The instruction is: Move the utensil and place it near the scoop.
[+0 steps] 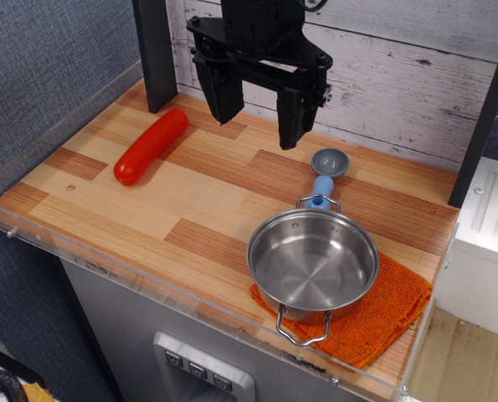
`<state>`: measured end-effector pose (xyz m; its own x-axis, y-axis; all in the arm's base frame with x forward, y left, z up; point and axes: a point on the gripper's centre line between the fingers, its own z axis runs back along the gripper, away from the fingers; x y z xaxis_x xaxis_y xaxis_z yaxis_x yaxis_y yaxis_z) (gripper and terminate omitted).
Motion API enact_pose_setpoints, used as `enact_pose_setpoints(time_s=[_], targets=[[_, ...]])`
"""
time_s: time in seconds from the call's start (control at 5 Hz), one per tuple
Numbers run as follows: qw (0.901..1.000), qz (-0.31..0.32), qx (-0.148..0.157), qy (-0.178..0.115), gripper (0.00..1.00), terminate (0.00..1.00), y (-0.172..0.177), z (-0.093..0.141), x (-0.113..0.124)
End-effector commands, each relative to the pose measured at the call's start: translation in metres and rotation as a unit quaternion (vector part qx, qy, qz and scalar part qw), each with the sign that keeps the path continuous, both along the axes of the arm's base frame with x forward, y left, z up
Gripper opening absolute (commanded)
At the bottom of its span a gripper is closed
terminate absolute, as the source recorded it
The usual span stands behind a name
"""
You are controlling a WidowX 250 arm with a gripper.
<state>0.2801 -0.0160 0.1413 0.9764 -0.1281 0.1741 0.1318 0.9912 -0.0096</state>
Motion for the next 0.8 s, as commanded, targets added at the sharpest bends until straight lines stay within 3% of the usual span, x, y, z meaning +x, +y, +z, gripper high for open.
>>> enact_pose_setpoints(time_s=[0.0, 0.2, 0.6], targets=[[1.0000, 0.000, 0.000, 0.000, 1.00, 0.00, 0.000, 0.000, 0.000], [0.9980, -0.034, -0.015, -0.052, 1.00, 0.00, -0.005, -0.016, -0.008], [0.9944, -0.078, -0.027, -0.066, 1.00, 0.00, -0.017, -0.047, -0.014]])
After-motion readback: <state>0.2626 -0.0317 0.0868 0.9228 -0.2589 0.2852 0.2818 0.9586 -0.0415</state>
